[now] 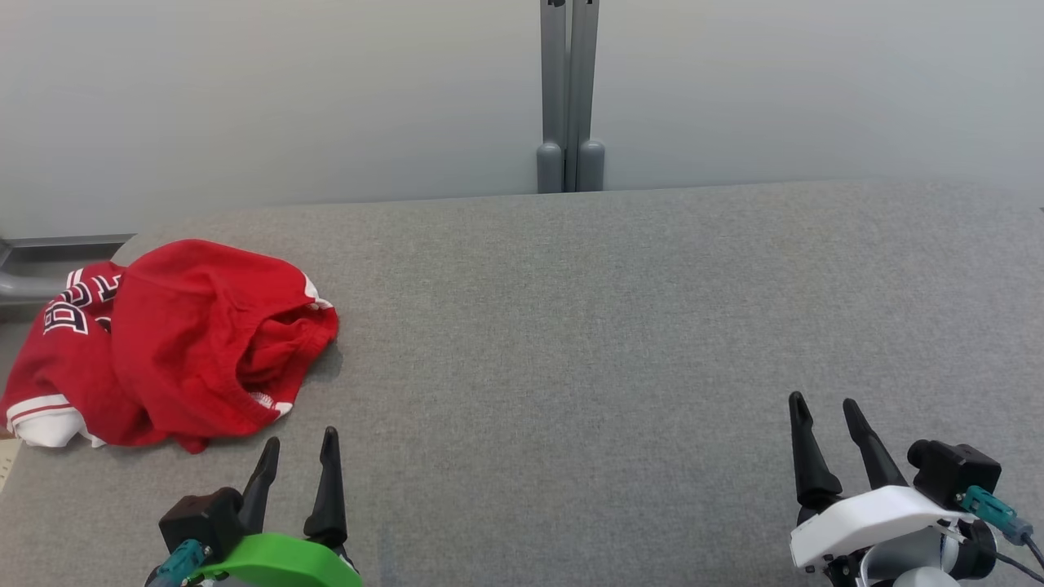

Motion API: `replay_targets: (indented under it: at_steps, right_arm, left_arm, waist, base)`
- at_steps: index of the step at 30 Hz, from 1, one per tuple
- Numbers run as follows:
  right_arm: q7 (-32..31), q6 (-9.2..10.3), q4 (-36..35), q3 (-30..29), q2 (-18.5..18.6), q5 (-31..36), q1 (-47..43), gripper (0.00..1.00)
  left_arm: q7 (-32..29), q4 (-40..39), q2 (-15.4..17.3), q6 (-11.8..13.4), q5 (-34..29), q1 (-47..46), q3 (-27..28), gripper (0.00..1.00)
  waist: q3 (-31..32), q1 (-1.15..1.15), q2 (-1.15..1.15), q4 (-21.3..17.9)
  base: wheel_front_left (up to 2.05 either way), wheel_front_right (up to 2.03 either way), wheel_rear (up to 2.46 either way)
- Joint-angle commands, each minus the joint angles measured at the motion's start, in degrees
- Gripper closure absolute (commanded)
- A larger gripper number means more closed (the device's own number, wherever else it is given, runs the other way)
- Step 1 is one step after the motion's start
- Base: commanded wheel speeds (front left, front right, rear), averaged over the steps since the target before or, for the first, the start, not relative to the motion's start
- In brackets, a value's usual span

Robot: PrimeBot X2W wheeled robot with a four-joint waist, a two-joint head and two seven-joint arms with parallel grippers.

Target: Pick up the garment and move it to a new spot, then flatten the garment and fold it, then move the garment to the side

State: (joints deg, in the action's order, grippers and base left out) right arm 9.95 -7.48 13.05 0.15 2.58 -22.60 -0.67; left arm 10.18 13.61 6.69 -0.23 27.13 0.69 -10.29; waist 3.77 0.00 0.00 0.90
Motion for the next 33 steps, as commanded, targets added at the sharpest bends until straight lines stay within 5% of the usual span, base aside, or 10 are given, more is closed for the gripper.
replay_targets:
  at_steps: [1,33]
  right_arm:
    - [0.5,-0.02,-0.1,-0.2,0.3,1.6,-0.2,0.0]
    - [4.0,-0.02,1.1,1.1,0.4,13.6,-1.2,0.0]
  left_arm:
    - [0.6,0.0,0.2,-0.2,-1.6,0.4,-0.1,0.0]
    - [4.3,2.4,-3.1,-2.1,-8.1,2.0,2.5,0.0]
  waist:
    - [0.1,0.0,0.0,0.0]
    - [2.2,0.0,0.0,-0.1]
  base:
    - [0.0,0.0,0.0]
    - [0.0,0.0,0.0]
